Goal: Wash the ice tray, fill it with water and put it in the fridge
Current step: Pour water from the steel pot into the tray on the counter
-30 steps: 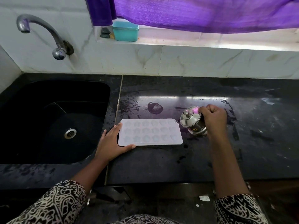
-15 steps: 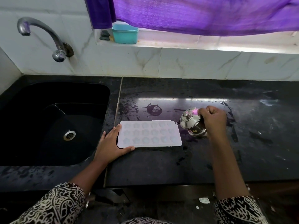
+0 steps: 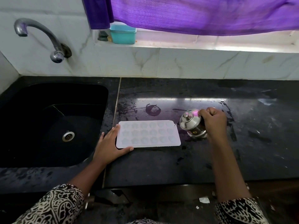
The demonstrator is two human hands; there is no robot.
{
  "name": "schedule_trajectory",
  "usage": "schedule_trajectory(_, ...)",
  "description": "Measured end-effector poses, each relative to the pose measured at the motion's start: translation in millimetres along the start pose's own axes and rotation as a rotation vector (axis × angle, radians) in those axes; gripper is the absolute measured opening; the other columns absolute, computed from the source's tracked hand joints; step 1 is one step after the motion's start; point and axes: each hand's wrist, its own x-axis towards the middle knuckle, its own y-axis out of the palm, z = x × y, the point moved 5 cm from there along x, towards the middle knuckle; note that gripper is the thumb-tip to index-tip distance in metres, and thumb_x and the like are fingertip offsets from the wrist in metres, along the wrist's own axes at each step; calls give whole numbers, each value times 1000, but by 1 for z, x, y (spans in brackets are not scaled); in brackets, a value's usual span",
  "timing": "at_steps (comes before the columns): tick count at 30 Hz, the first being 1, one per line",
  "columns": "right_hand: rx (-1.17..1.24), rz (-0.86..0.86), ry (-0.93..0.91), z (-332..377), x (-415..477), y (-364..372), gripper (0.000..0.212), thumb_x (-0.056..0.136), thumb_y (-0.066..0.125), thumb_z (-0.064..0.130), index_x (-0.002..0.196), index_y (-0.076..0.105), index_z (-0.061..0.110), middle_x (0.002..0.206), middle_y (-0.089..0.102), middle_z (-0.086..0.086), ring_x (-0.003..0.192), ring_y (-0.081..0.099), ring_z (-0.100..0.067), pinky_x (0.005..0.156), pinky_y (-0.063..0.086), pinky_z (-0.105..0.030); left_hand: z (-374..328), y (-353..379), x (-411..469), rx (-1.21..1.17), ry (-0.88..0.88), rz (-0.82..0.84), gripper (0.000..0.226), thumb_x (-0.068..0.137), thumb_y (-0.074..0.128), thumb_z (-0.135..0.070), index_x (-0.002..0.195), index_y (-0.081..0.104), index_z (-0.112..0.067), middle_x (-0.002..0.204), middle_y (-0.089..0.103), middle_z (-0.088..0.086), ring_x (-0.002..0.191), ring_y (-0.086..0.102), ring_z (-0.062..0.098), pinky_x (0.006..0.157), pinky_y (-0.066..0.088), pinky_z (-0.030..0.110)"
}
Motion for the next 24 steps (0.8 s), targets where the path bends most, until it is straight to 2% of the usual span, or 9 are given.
schedule_trajectory(5,24,-12,21,-4,0,0,35,76,64,6,52,41,17,49,38,2,47,33,-10,50,34,-25,0,0,0,9,-4,1,123,56,41,-90,155,19,-21,160,24,-9,146,21,7,120,8,40)
schedule_trajectory(9,71,-14,56,-9,1,1,40,75,64,6,47,41,20,41,37,13,40,33,-3,44,35,-18,0,0,-1,12,-6,7,123,56,41,-91,155,17,-21,160,23,-9,146,20,7,120,8,40)
schedule_trajectory(14,114,-8,68,-12,3,3,48,76,64,4,36,46,24,36,37,14,34,32,1,37,32,-11,-2,-1,-2,6,-6,3,123,56,40,-90,155,18,-21,160,23,-9,146,20,7,120,8,40)
schedule_trajectory(24,56,2,22,-4,2,5,40,75,64,5,48,39,21,35,35,15,33,32,0,36,32,-11,-3,-1,-2,11,-9,9,123,56,40,-90,155,18,-20,160,24,-8,147,21,8,120,8,41)
